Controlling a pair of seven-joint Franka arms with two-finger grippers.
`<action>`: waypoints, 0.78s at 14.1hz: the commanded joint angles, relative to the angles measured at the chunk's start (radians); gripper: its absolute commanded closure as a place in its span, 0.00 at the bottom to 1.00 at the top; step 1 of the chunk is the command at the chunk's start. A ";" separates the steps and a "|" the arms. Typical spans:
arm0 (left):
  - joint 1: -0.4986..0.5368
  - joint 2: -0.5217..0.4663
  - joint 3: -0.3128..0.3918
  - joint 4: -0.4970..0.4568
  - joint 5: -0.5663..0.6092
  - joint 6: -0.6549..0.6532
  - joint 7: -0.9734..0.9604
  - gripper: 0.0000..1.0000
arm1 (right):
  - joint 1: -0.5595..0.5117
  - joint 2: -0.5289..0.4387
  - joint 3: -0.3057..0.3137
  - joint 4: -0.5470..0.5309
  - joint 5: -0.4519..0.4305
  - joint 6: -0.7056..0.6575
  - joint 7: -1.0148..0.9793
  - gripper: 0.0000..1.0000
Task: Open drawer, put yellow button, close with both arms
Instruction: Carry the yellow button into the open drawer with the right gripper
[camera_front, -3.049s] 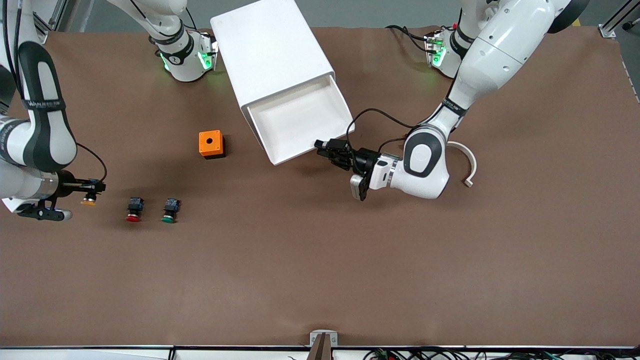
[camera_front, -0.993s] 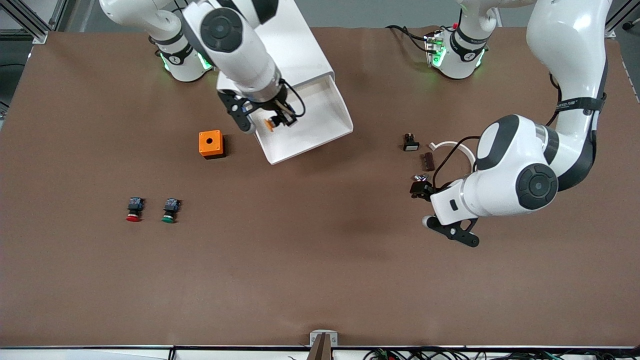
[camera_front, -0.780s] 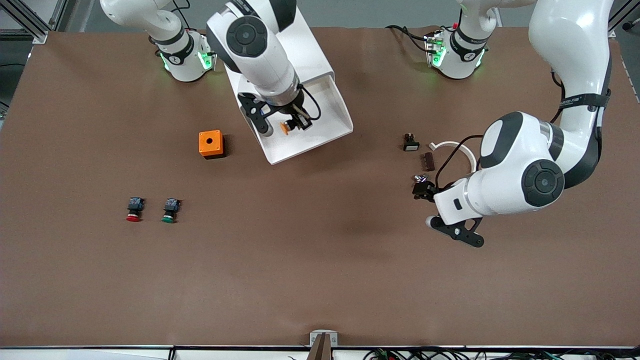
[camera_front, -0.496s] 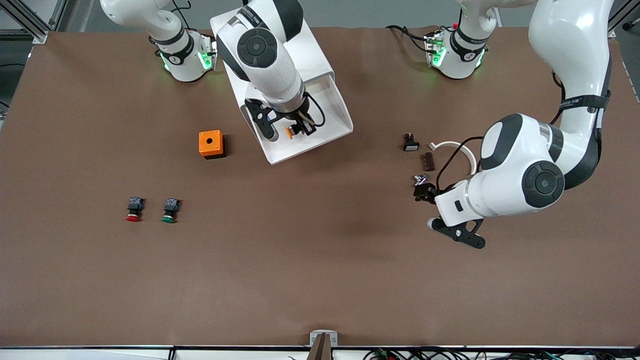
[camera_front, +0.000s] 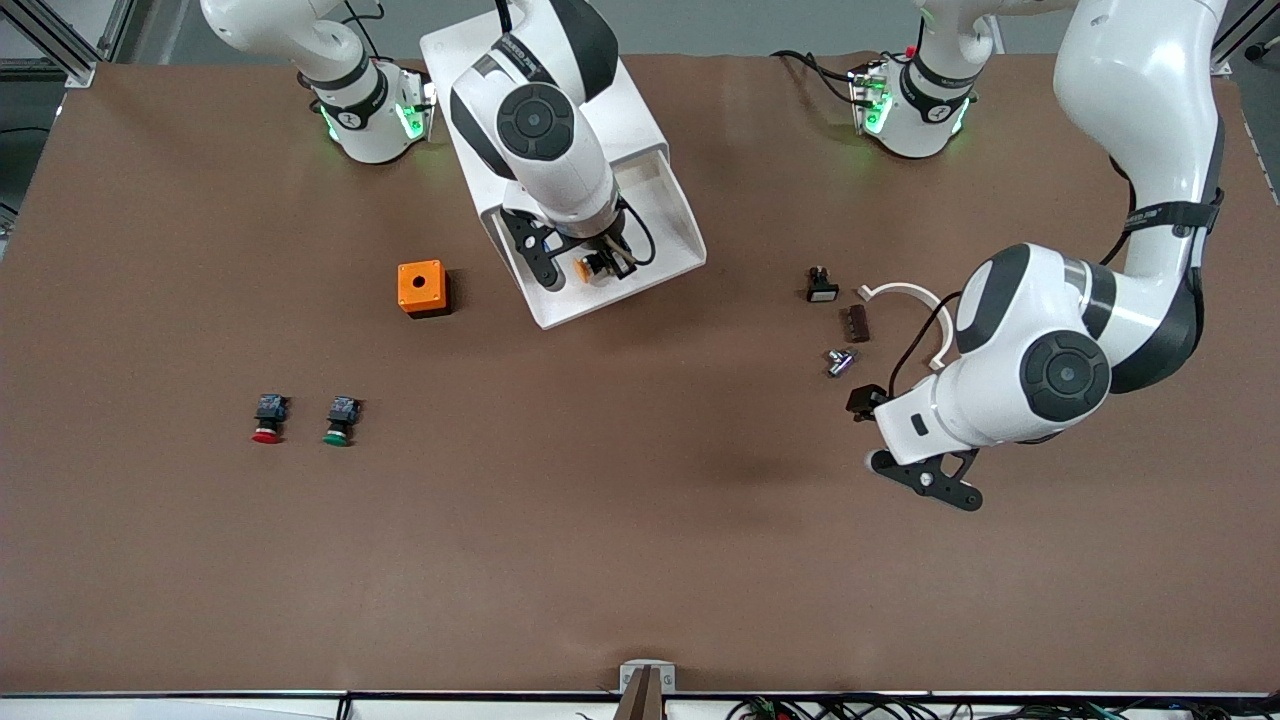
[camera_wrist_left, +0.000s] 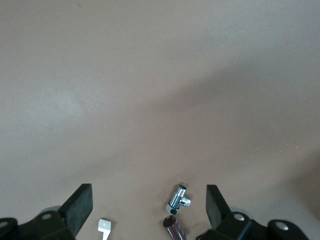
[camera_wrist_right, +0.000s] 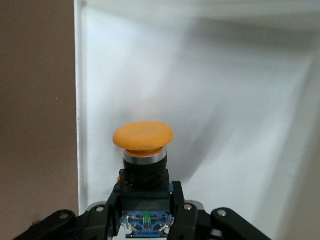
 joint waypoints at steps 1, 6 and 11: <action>-0.006 0.000 0.004 0.001 0.019 0.008 -0.054 0.00 | 0.022 0.013 -0.011 0.013 0.015 -0.002 0.017 0.63; -0.052 -0.009 0.001 0.002 0.026 0.008 -0.330 0.00 | 0.012 -0.003 -0.014 0.036 0.014 -0.032 0.009 0.00; -0.075 -0.015 -0.006 0.002 0.034 0.003 -0.569 0.00 | -0.060 0.002 -0.018 0.202 0.012 -0.189 -0.005 0.00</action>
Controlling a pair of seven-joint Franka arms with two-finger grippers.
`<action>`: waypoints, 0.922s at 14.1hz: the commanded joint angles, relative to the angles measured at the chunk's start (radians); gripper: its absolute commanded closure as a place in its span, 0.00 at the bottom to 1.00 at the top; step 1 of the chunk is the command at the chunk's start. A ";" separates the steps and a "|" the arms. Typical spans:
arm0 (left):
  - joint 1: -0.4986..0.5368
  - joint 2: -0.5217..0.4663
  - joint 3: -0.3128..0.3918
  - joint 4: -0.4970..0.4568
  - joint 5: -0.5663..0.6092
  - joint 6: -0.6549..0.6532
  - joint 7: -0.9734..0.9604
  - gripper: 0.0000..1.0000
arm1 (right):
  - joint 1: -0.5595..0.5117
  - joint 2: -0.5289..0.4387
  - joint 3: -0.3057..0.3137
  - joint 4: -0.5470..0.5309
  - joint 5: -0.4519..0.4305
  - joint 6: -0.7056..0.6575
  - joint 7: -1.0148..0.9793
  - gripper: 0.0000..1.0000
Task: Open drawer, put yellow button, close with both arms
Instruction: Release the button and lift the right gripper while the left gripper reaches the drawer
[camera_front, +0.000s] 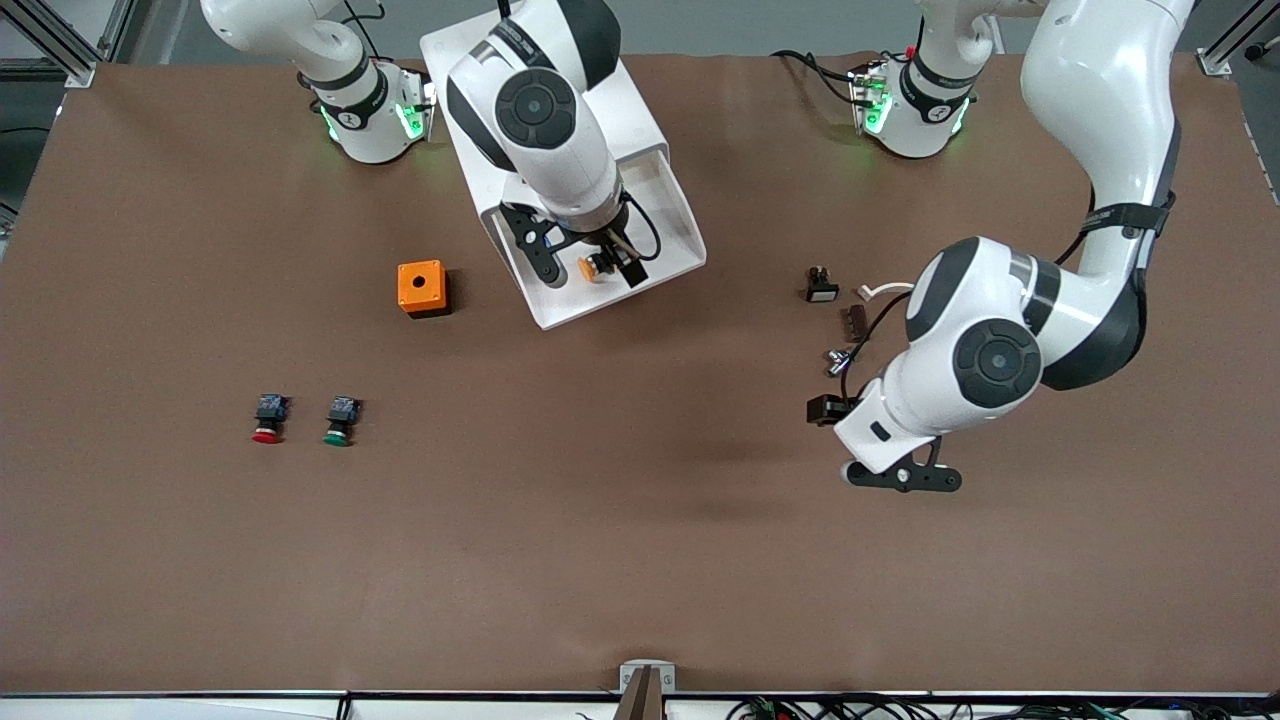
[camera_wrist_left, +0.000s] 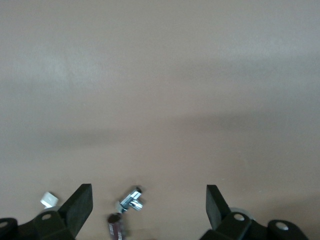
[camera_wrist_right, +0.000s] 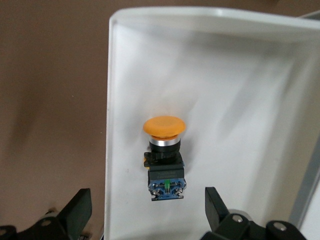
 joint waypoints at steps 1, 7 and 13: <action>0.005 -0.014 -0.010 -0.004 0.023 -0.003 -0.145 0.00 | -0.058 0.000 0.003 0.082 0.008 -0.064 -0.021 0.00; -0.130 -0.029 -0.022 -0.010 0.028 0.001 -0.469 0.00 | -0.188 0.000 0.003 0.107 -0.002 -0.072 -0.313 0.00; -0.246 -0.029 -0.020 -0.019 0.034 0.035 -0.654 0.00 | -0.348 -0.063 0.002 0.107 -0.069 -0.251 -0.741 0.00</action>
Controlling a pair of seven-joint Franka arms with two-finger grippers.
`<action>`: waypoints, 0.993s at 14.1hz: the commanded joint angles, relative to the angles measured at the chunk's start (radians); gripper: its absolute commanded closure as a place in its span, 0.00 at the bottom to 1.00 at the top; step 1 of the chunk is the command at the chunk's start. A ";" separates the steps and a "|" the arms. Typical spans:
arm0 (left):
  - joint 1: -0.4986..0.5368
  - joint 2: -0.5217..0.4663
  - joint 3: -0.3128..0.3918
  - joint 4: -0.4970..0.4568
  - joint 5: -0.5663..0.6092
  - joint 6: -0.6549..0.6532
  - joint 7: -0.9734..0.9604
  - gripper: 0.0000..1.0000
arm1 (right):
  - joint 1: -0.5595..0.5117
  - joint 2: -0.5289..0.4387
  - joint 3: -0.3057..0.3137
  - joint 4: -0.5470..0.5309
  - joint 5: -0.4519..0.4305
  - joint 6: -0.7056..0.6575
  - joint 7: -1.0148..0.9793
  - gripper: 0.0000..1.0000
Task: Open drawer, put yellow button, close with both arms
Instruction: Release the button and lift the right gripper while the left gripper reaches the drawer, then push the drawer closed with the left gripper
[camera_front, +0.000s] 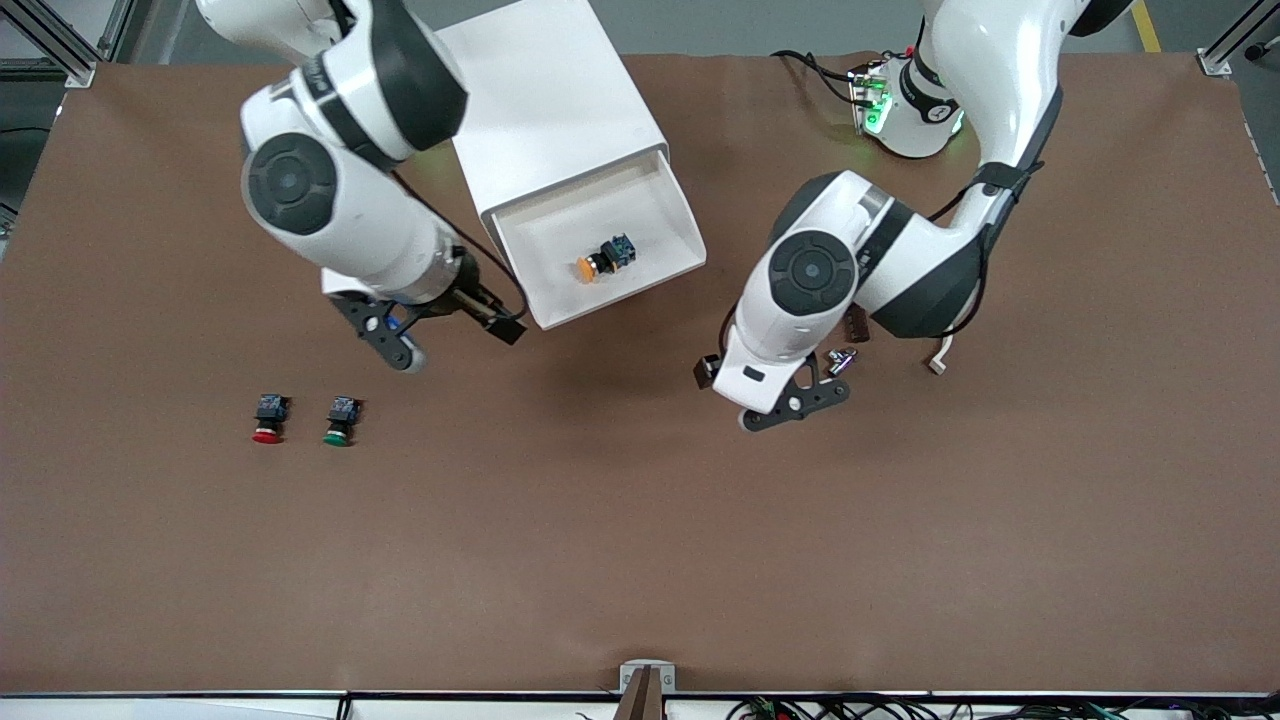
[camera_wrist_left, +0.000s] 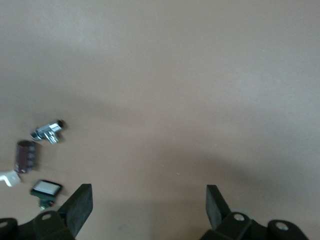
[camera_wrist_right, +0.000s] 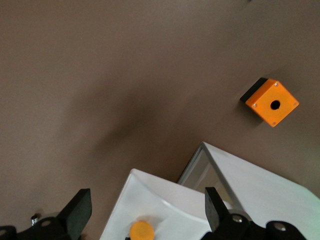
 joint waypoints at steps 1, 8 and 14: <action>-0.049 -0.020 0.003 -0.033 0.031 0.041 -0.097 0.00 | -0.063 -0.053 0.016 -0.001 -0.084 -0.066 -0.169 0.00; -0.166 -0.017 0.002 -0.097 0.073 0.148 -0.277 0.00 | -0.253 -0.102 0.016 -0.009 -0.113 -0.104 -0.611 0.00; -0.234 -0.018 -0.007 -0.131 0.068 0.160 -0.302 0.00 | -0.395 -0.113 0.016 -0.009 -0.156 -0.109 -0.909 0.00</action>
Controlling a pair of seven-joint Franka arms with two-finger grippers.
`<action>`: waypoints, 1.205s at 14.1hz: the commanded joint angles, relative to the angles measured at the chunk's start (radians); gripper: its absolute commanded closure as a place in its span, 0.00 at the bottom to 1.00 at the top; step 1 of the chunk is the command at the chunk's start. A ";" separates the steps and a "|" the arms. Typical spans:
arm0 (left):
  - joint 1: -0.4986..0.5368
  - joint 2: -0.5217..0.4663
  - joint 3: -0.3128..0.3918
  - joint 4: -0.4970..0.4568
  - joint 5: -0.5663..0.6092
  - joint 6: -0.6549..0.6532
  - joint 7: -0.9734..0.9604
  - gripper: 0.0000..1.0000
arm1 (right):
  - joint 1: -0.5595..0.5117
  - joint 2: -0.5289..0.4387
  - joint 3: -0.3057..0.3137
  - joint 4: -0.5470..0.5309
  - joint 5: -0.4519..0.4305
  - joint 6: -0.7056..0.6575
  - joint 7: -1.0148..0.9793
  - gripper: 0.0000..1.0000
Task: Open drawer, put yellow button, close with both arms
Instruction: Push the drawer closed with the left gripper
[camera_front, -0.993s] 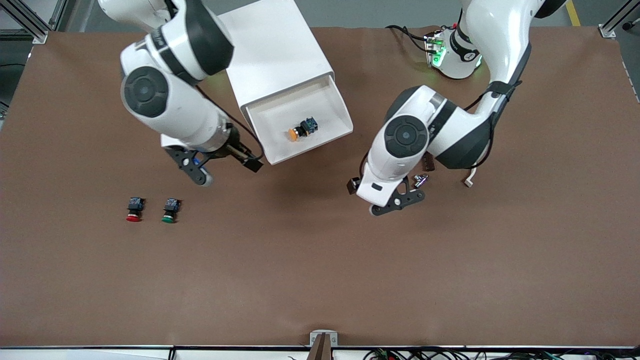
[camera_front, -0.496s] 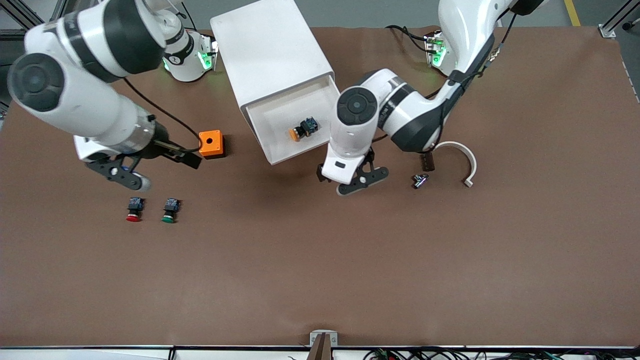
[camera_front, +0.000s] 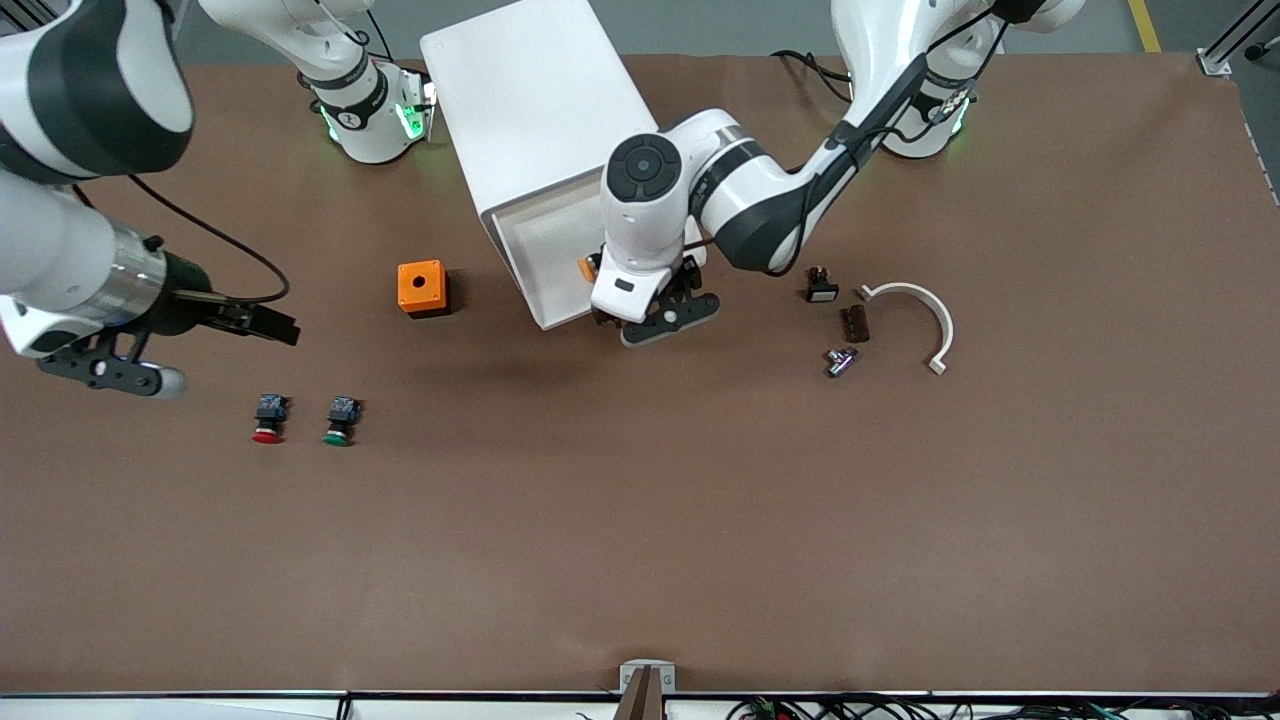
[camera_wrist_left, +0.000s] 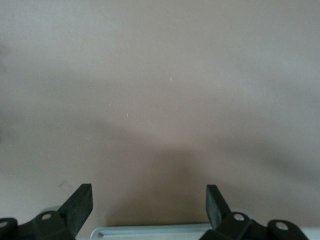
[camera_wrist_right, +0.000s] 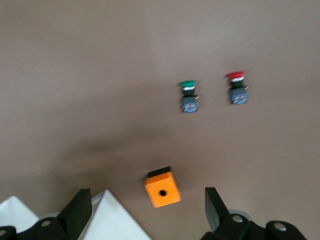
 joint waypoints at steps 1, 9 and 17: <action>-0.005 -0.019 -0.019 -0.033 0.018 0.013 -0.017 0.00 | -0.056 -0.025 0.018 -0.013 -0.040 0.002 -0.109 0.00; -0.009 -0.006 -0.104 -0.039 0.007 0.035 -0.054 0.00 | -0.159 -0.027 0.018 -0.005 -0.072 0.019 -0.295 0.00; -0.095 0.009 -0.118 -0.093 0.007 0.118 -0.158 0.00 | -0.185 -0.050 0.018 -0.005 -0.106 0.015 -0.341 0.00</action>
